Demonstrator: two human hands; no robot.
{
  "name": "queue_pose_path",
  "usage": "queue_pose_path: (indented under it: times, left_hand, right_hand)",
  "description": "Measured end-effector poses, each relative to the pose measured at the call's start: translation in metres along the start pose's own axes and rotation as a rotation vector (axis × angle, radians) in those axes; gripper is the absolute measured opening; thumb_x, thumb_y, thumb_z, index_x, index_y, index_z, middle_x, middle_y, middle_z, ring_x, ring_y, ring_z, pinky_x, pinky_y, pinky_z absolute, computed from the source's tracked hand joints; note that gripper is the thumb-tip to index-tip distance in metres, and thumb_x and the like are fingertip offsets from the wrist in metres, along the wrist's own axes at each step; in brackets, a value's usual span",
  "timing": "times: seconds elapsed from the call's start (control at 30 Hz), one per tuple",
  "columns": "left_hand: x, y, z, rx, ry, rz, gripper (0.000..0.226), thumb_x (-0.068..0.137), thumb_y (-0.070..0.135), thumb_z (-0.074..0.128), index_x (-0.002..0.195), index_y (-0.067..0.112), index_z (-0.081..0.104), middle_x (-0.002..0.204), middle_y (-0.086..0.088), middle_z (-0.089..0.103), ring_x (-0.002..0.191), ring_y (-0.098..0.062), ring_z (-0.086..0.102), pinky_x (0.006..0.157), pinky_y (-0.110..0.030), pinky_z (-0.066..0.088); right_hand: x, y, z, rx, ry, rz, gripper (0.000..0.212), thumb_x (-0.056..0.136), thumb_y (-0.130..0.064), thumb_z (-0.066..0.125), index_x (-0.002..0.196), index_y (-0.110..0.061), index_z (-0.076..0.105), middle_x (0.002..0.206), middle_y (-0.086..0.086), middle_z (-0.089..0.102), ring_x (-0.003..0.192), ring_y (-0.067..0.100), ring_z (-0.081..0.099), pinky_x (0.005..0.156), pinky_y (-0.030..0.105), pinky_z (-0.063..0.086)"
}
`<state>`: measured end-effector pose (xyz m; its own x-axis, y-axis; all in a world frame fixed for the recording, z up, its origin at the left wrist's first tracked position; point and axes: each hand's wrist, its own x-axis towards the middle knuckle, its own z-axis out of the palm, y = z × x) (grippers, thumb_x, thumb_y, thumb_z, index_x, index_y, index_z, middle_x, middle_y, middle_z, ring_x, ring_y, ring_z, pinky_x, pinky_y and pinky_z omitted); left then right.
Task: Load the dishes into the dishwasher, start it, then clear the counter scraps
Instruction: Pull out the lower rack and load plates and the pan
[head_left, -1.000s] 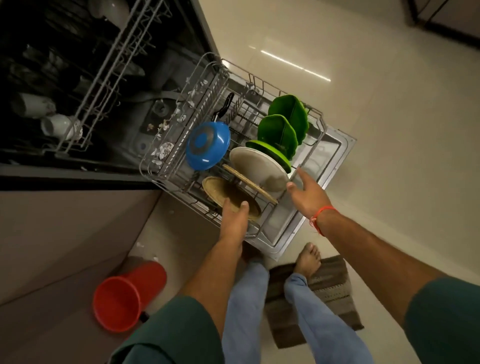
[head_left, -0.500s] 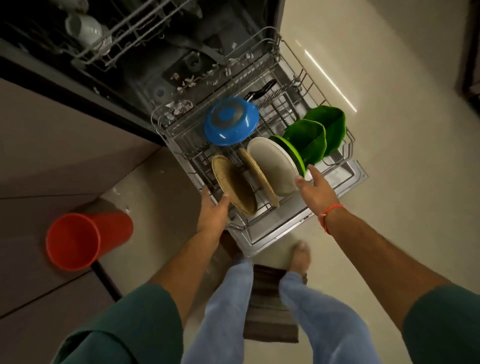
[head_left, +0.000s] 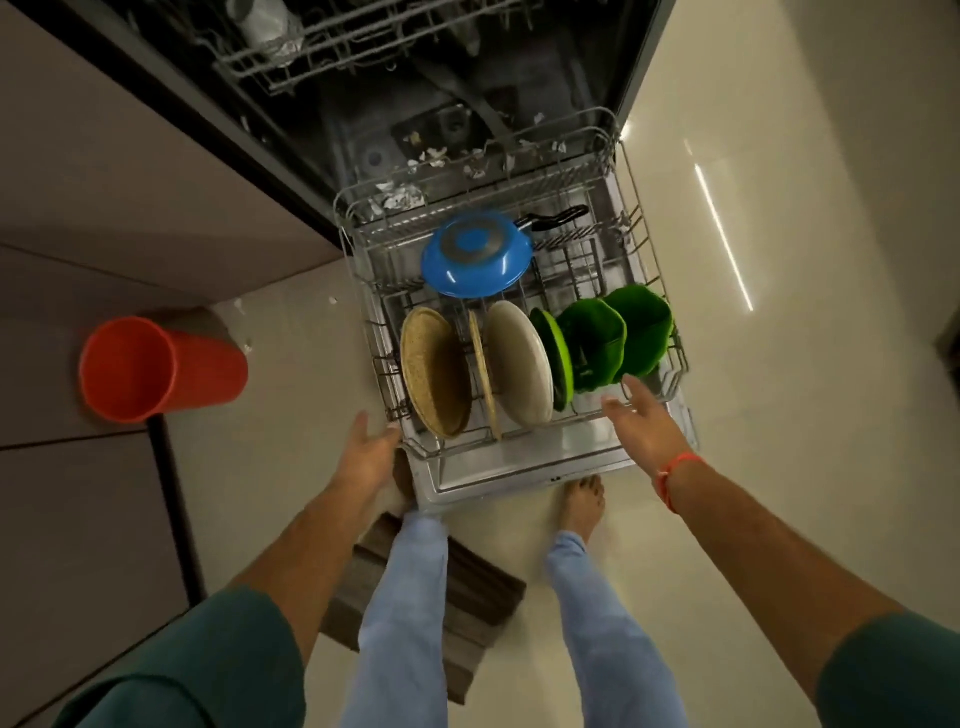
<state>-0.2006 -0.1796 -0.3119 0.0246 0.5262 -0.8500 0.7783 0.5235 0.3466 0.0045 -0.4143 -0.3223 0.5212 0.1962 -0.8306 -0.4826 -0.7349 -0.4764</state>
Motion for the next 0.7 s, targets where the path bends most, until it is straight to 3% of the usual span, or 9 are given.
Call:
queue_pose_path:
  times: [0.17,0.33,0.43,0.53,0.63,0.7]
  left_hand:
    - [-0.020,-0.004,0.031,-0.148,-0.028,-0.029,0.066,0.104,0.034,0.054,0.160,0.033,0.019,0.162,-0.006,0.032,0.142,-0.029,0.040,0.111,-0.046,0.041]
    - [-0.025,-0.014,0.059,-0.372,-0.118,-0.115,0.059,0.105,0.037,0.050,0.158,0.030,0.026,0.154,-0.001,0.042,0.137,-0.023,0.046,0.109,-0.045,0.044]
    - [-0.022,-0.025,0.074,-0.397,-0.177,-0.156,0.043,0.107,0.034,0.046,0.148,0.025,0.041,0.143,-0.002,0.047,0.126,-0.020,0.049,0.102,-0.041,0.045]
    - [-0.017,-0.039,0.083,-0.403,-0.213,-0.209,0.039,0.106,0.031,0.047,0.145,0.023,0.046,0.136,-0.001,0.051,0.123,-0.020,0.051,0.101,-0.040,0.045]
    - [-0.007,-0.054,0.085,-0.424,-0.209,-0.284,0.037,0.106,0.032,0.047,0.141,0.018,0.050,0.116,0.000,0.058,0.117,-0.021,0.054,0.098,-0.040,0.044]
    - [-0.002,-0.059,0.085,-0.431,-0.214,-0.304,0.039,0.107,0.030,0.045,0.143,0.017,0.049,0.124,-0.003,0.060,0.120,-0.022,0.055,0.103,-0.042,0.044]
  right_hand:
    - [0.011,-0.008,-0.017,0.079,-0.003,0.022,0.059,0.103,-0.034,0.054,0.157,-0.023,0.032,0.159,0.007,0.037,0.145,0.027,0.037,0.119,0.042,0.029]
    - [0.017,-0.010,-0.007,0.119,0.000,0.055,0.057,0.102,-0.032,0.056,0.155,-0.022,0.036,0.155,0.007,0.042,0.141,0.027,0.041,0.118,0.049,0.033]
    - [0.026,-0.001,0.004,0.112,-0.022,0.080,0.057,0.102,-0.035,0.056,0.155,-0.024,0.036,0.155,0.006,0.041,0.141,0.027,0.042,0.117,0.048,0.035]
    - [0.029,0.007,0.013,0.165,-0.019,0.153,0.049,0.102,-0.035,0.055,0.149,-0.022,0.045,0.150,0.006,0.046,0.137,0.029,0.045,0.106,0.042,0.042]
    - [0.034,0.014,0.021,0.223,-0.006,0.226,0.037,0.102,-0.034,0.055,0.137,-0.020,0.054,0.146,0.009,0.051,0.134,0.032,0.047,0.096,0.041,0.044]
    - [0.036,0.018,0.021,0.262,-0.011,0.266,0.044,0.102,-0.037,0.054,0.142,-0.018,0.050,0.149,0.011,0.047,0.136,0.031,0.045,0.100,0.042,0.042]
